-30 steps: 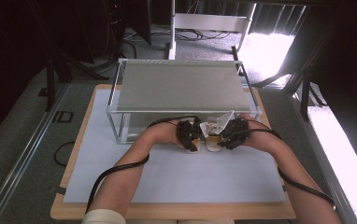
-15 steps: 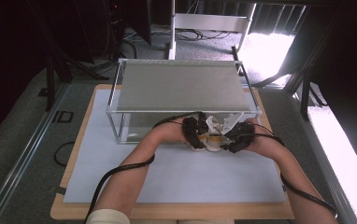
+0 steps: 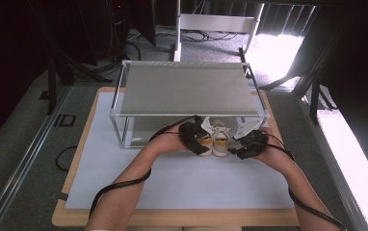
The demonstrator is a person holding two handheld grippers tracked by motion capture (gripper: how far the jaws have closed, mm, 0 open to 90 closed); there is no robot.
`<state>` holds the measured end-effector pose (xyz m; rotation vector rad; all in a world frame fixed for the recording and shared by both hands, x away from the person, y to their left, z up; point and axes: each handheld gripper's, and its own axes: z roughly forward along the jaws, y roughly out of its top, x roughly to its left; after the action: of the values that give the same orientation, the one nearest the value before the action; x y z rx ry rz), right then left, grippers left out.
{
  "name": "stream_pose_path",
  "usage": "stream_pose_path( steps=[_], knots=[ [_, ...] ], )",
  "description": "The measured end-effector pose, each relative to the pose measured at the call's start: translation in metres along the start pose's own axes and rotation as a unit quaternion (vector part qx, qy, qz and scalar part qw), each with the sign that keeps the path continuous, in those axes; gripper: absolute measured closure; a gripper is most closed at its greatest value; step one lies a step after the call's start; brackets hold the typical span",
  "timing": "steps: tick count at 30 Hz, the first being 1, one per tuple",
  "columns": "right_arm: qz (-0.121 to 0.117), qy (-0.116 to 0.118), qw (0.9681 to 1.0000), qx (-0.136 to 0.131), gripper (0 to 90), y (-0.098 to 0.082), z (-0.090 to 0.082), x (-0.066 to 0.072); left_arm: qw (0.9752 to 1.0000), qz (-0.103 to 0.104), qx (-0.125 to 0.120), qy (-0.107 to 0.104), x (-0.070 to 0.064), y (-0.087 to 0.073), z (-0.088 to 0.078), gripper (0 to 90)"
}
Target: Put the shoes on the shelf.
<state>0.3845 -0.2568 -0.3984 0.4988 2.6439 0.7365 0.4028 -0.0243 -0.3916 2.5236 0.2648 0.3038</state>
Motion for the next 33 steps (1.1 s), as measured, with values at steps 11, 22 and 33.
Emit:
stream_pose_path(
  steps=[11,22,33],
  knots=[
    [0.079,-0.017,0.9958,-0.042,49.8,-0.016,0.007,0.010,0.9940,-0.078,-0.042,0.064,-0.024,-0.009,-0.011,41.5],
    [0.157,-0.043,0.9837,-0.075,58.3,-0.033,0.016,0.026,0.9849,-0.129,-0.056,0.101,-0.040,-0.019,-0.002,41.4],
    [0.187,-0.051,0.9771,-0.087,52.5,-0.029,0.027,0.025,0.9790,-0.157,-0.054,0.119,-0.040,-0.021,0.015,37.7]
  ],
)
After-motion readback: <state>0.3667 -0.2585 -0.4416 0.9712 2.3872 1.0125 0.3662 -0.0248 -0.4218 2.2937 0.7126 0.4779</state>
